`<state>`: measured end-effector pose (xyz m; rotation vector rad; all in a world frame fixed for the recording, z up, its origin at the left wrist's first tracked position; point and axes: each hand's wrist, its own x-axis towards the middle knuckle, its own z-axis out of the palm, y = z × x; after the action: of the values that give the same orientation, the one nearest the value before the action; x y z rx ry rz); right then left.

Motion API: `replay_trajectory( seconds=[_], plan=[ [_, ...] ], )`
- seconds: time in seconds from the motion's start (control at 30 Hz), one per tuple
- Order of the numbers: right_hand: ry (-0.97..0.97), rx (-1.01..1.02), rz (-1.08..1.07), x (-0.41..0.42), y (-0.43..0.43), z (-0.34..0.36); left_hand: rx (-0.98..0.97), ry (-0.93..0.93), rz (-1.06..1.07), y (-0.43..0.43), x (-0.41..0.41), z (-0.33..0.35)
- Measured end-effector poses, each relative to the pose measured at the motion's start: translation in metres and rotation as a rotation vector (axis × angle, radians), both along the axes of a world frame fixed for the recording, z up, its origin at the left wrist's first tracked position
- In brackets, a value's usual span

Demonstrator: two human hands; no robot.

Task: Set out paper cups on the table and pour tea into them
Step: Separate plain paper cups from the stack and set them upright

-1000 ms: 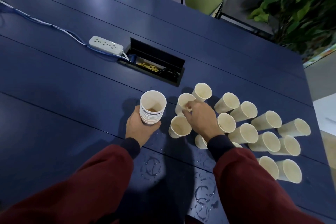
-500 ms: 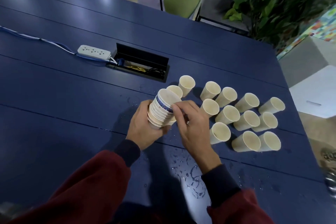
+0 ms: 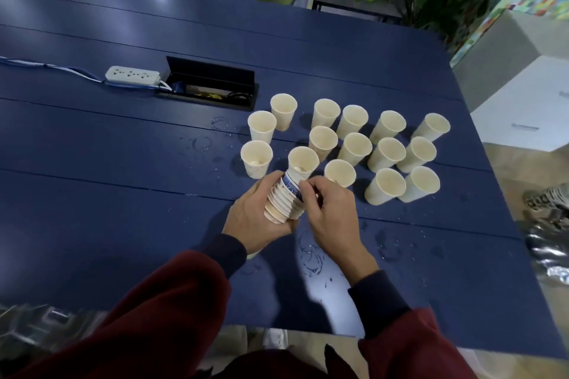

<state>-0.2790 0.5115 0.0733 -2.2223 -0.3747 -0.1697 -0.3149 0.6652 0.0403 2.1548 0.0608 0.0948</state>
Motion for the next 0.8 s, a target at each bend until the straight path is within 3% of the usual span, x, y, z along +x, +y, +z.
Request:
replay_trajectory(
  seconds=[0.4, 0.57, 0.67, 0.8],
  plan=[
    [0.183, 0.129, -0.349, -0.017, -0.111, -0.005, 0.078, 0.161, -0.080, -0.067, -0.028, -0.028],
    [0.225, 0.261, -0.593, -0.027, -0.145, -0.013, 0.060, 0.138, 0.198, -0.082, -0.016, -0.019],
    [0.267, 0.239, -0.605, -0.033, -0.159, -0.019, -0.006, 0.103, 0.384, -0.074, -0.007, -0.018],
    [0.399, 0.207, -0.562, -0.038, -0.162, -0.032, -0.004, 0.094, 0.465, -0.066, 0.005, -0.021]
  ],
)
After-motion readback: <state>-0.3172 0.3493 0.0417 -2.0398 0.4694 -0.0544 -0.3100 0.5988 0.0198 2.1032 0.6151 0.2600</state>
